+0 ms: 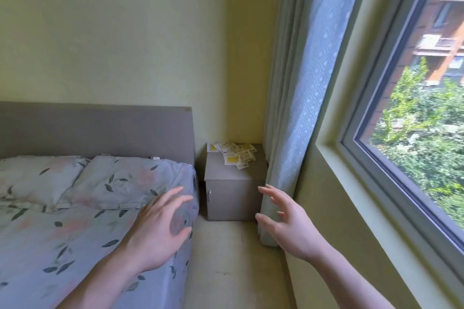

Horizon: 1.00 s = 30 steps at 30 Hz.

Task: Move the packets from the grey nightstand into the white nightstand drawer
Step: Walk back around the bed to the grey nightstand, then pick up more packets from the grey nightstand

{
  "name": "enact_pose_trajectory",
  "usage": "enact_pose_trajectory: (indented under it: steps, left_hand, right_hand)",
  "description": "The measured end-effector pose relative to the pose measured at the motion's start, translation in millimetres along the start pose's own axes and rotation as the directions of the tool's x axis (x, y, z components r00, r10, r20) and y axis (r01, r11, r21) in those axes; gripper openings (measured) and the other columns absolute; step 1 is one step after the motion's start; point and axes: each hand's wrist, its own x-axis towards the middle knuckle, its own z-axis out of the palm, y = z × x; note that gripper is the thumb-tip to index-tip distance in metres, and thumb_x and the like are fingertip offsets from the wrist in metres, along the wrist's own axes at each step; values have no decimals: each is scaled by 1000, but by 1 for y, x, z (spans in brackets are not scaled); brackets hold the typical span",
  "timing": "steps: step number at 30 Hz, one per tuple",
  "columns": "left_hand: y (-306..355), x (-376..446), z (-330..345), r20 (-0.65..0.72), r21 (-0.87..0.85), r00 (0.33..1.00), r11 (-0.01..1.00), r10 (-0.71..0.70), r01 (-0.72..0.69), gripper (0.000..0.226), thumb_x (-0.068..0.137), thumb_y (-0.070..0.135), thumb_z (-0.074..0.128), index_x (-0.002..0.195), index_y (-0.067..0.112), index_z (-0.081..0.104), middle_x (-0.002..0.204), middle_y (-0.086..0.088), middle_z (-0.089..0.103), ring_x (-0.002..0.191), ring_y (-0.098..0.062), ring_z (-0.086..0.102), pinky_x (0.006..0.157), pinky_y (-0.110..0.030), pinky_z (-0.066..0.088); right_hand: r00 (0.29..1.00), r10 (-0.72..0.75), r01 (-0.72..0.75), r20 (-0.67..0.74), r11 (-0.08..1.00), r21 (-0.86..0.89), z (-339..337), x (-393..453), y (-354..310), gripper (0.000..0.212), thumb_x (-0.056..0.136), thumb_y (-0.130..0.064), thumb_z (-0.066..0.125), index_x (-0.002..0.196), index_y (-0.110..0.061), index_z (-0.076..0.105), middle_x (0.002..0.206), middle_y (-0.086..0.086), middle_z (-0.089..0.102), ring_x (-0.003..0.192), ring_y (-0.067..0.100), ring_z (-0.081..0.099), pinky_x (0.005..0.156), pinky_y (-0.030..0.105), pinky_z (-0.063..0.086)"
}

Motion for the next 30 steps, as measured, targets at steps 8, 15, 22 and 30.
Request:
enact_pose_trajectory:
  steps: [8,15,22,30]
  left_hand:
    - [-63,115,13,-9,-35,992,992,-124,123,57,93,43,65,144,47,39,156,33,14,145,-1,23,118,-27,24]
    - [-125,265,40,48,-51,992,992,-114,117,59,91,38,67,144,40,43,154,30,22,145,-1,25,117,-18,19]
    - [-139,429,59,185,-18,983,1000,2,2,60,91,36,67,146,33,46,157,18,32,145,-7,32,117,-21,21]
    - [-151,586,116,313,-32,948,999,52,-44,59,87,37,67,142,34,49,149,20,38,137,-8,42,113,-24,32]
  right_hand:
    - [994,-28,29,107,1000,-6,22,164,25,60,89,-39,72,144,-45,47,154,-28,36,141,-4,38,120,35,35]
    - [989,72,-66,127,997,-50,43,303,69,61,86,-40,72,143,-45,49,153,-24,39,139,0,41,118,38,38]
    - [977,207,-203,53,976,-72,39,395,108,60,87,-31,76,143,-36,53,149,-18,46,138,4,44,118,33,37]
    - [939,339,-338,57,941,-22,33,515,173,60,88,-26,73,143,-35,51,146,-14,46,141,7,41,120,35,34]
